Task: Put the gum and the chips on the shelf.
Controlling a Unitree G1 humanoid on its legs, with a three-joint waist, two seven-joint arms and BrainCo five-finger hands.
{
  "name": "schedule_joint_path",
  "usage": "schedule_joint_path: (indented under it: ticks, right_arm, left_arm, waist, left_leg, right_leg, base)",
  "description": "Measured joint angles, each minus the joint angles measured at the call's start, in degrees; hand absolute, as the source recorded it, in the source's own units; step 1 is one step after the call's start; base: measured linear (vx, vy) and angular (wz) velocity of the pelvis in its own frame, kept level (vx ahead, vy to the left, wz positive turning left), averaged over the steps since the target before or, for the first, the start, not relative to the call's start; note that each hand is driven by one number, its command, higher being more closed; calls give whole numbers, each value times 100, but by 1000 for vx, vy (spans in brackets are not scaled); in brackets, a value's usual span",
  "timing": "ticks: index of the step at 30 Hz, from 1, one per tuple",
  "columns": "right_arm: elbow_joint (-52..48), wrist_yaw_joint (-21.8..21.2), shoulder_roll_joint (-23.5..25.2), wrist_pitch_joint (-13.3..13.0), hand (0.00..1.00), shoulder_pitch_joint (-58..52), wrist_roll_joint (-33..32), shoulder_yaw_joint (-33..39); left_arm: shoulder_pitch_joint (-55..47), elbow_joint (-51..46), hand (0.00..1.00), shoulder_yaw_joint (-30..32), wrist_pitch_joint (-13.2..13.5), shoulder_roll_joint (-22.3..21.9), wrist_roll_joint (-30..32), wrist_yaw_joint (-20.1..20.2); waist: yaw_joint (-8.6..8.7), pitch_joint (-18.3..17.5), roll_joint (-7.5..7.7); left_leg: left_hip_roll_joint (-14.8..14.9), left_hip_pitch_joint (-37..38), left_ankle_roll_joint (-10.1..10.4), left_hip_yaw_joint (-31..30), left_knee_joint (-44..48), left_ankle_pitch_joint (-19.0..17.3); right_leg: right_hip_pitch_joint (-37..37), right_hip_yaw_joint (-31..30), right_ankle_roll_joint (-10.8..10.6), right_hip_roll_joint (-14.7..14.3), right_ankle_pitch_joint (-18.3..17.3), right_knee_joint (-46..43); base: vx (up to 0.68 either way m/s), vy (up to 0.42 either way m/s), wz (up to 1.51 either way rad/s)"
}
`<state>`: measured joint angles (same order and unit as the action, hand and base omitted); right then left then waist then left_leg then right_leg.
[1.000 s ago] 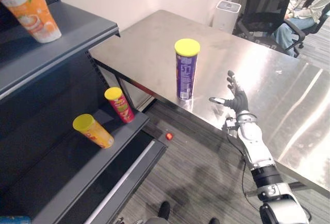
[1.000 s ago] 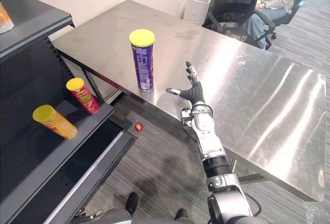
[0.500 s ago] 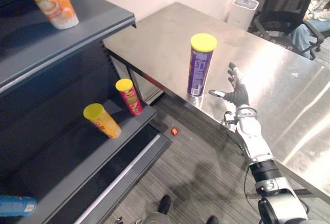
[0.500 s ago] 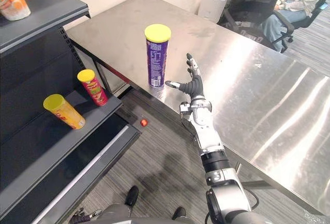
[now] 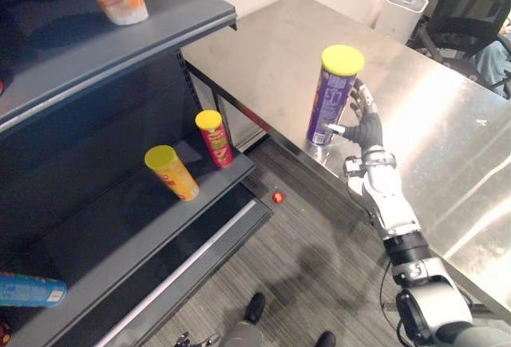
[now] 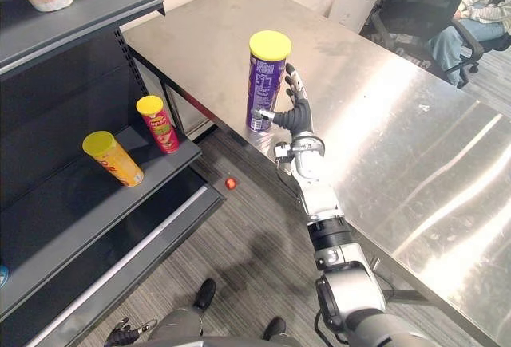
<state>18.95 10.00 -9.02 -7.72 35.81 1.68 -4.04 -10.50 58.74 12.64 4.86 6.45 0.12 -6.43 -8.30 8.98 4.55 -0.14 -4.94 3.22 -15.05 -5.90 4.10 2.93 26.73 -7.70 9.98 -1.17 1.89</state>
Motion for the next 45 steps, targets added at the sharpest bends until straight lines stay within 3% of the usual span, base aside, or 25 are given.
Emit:
schedule_joint_path:
  ticks: [15,16,37,38,45]
  right_arm:
    - [-1,205,-16,1,0,88,-66,-26]
    - [-1,210,-16,1,100,88,-66,-25]
    - [514,390,5,20,100,143,-230,349]
    - [592,391,5,20,0,143,-230,349]
    - [792,386,10,112,0,140,-226,350]
  left_arm:
    - [1,4,0,-2,1,6,-2,-8]
    - [1,4,0,-3,1,12,-2,-9]
    - [14,-46,0,-112,-1,42,-13,-72]
    - [14,-47,0,-112,-1,34,-12,-72]
    - [14,-52,0,-112,0,18,-11,-73]
  waist:
    - [-24,-3,20]
    - [-25,-3,20]
    - [-139,-12,24]
    - [-137,-12,24]
    - [-136,-11,24]
  left_leg:
    - [153,-208,89,-118,0,86]
    - [165,-215,101,-120,0,79]
    - [190,-286,157,-130,10,115]
    - [183,-283,157,-129,8,117]
    - [175,-237,163,-152,1,118]
  right_leg:
    - [-185,30,82,-118,-51,-87]
    - [-193,30,84,-131,-52,-87]
    - [-264,39,93,-179,-57,-84]
    - [-262,39,92,-178,-56,-84]
    - [-155,108,84,-168,-52,-13]
  base:
    - [-11,-5,3]
    - [0,0,0]
    - [0,0,0]
    - [0,0,0]
    - [1,0,2]
